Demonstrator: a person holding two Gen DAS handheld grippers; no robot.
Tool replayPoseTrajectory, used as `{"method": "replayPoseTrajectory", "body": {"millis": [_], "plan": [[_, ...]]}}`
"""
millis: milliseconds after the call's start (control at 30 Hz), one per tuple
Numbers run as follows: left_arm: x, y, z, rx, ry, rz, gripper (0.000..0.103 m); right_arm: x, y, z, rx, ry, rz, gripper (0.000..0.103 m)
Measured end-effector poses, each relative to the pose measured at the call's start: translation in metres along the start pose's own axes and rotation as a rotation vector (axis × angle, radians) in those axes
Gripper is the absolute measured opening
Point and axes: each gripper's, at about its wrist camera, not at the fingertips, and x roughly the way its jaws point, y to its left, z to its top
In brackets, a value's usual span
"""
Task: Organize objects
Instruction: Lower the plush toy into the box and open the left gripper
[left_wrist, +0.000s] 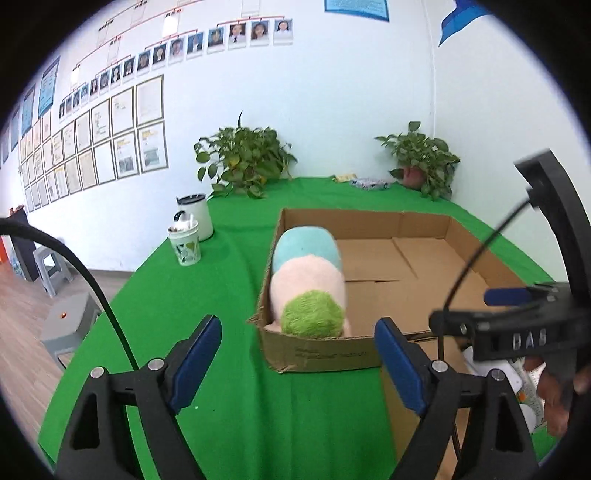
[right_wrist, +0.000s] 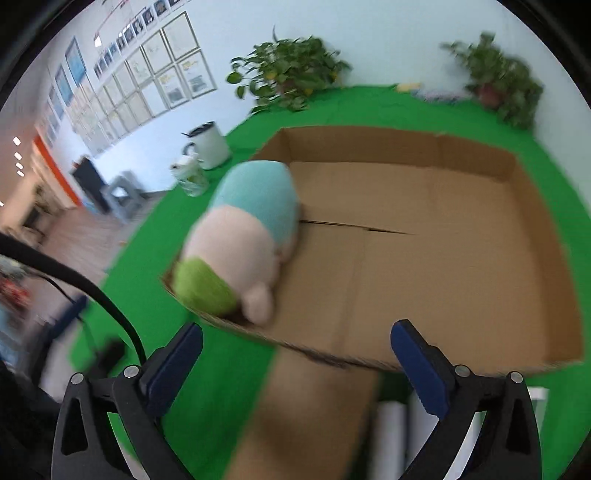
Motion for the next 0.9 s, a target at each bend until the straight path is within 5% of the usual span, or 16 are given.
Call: {"method": "replayPoseTrajectory", "body": {"millis": [133, 333, 600, 700, 767, 833, 900], "plan": [[-0.008, -0.015, 0.002, -0.013, 0.025, -0.078, 0.085, -0.041, -0.013, -0.032, 0.018, -0.079, -0.039, 0.102], [-0.026, -0.029, 0.006, -0.010, -0.005, -0.101, 0.085, -0.092, -0.031, -0.071, 0.047, -0.163, -0.071, 0.102], [-0.031, -0.039, -0.001, 0.001, 0.008, -0.128, 0.079, -0.113, -0.039, -0.106, 0.039, -0.147, -0.110, 0.101], [-0.022, -0.043, -0.003, 0.014, 0.033, -0.146, 0.047, -0.112, -0.042, -0.109, 0.025, -0.155, -0.138, 0.100], [-0.017, -0.046, -0.007, 0.021, 0.037, -0.161, 0.008, -0.109, -0.044, -0.110, 0.027, -0.160, -0.148, 0.097], [-0.011, -0.051, -0.010, 0.031, 0.052, -0.176, 0.002, -0.107, -0.046, -0.112, 0.022, -0.168, -0.170, 0.080], [-0.008, -0.054, -0.012, 0.029, 0.049, -0.183, 0.002, -0.100, -0.048, -0.111, 0.011, -0.153, -0.206, 0.028]]}}
